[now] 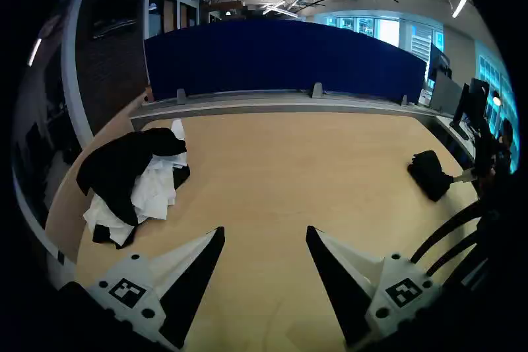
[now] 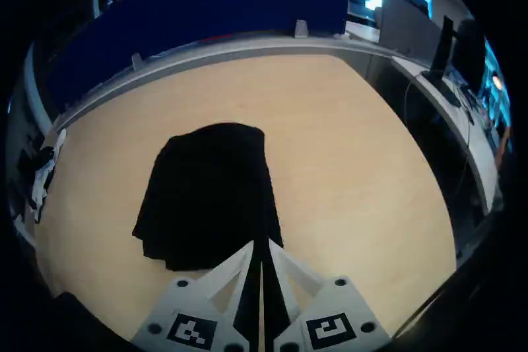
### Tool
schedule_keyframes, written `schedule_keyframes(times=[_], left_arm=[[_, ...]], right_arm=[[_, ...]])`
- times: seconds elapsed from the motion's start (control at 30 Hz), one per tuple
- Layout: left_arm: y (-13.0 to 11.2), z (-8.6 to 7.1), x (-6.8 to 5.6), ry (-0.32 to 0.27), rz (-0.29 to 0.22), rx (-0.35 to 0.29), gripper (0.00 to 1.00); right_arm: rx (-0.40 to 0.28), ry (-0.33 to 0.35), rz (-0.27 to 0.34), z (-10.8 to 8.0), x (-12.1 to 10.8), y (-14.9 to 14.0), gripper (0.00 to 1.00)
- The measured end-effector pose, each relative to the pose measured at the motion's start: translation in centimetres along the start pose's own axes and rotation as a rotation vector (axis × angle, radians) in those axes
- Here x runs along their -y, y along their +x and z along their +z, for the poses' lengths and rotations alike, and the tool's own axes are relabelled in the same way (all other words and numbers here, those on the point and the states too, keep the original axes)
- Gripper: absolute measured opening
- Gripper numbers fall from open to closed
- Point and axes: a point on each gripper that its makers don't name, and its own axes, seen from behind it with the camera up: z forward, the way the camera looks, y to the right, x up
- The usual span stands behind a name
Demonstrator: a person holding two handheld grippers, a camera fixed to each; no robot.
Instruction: Fold towel
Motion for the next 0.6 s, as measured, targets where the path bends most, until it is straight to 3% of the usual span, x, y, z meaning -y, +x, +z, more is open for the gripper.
schedule_keyframes(times=[0.37,0.5,0.6], left_arm=[[0.1,-0.1,0.1,0.002,0.011,-0.003,0.91],[0.4,0.0,0.1,0.001,0.009,-0.01,0.91],[0.6,0.0,0.3,0.001,0.006,-0.015,0.91]], right_arm=[[0.016,-0.014,0.046,0.2,0.1,-1.7,0.06],[0.005,-0.019,0.039,-0.3,0.1,-1.8,0.22],[-0.005,-0.027,0.026,-0.7,0.0,-1.9,0.45]])
